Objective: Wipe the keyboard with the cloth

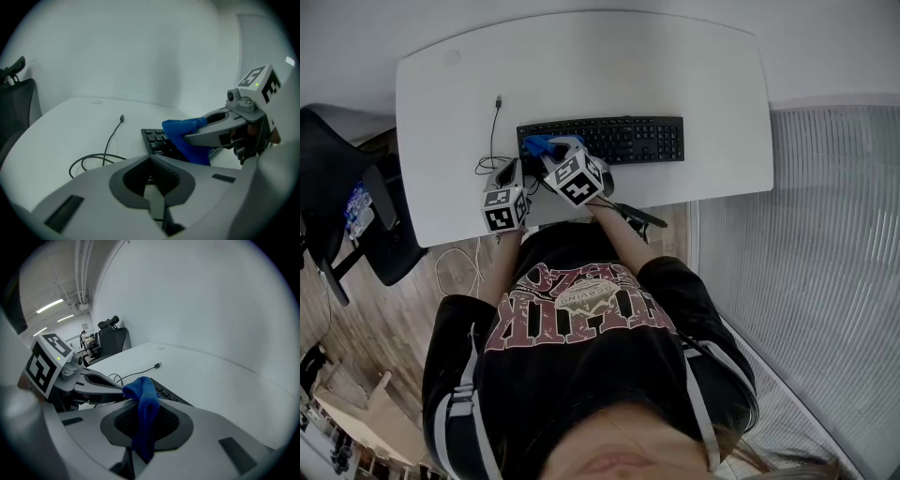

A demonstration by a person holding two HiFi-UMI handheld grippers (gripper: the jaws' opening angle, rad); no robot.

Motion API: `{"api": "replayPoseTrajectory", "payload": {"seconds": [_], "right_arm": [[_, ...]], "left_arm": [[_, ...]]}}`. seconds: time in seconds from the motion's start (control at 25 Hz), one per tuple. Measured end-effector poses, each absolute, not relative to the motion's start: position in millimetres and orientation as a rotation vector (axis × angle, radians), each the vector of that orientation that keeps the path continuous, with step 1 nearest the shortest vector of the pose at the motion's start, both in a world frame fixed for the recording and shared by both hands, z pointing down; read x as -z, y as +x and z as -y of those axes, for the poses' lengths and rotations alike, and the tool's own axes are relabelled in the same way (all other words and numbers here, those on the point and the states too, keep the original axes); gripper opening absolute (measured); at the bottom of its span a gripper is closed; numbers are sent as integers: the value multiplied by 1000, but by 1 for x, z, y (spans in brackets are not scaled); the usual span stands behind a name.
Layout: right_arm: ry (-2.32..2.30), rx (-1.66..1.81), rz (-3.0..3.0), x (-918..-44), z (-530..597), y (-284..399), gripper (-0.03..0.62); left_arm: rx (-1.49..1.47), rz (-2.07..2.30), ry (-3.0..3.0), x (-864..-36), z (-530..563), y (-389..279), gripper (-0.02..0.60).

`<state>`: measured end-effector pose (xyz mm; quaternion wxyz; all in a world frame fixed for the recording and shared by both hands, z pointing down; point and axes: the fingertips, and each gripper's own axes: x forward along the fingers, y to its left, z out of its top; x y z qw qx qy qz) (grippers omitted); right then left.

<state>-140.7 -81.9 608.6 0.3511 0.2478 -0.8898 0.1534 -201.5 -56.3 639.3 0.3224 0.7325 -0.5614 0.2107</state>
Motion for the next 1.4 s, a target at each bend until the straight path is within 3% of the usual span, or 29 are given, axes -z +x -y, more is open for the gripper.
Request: {"api": "replayPoseTrajectory", "payload": {"seconds": [1.4], "right_arm": [[900,-495,2201,-611,101,-14,64]], "left_arm": [[-598,1571,1861,-641,57,-200,29]]}}
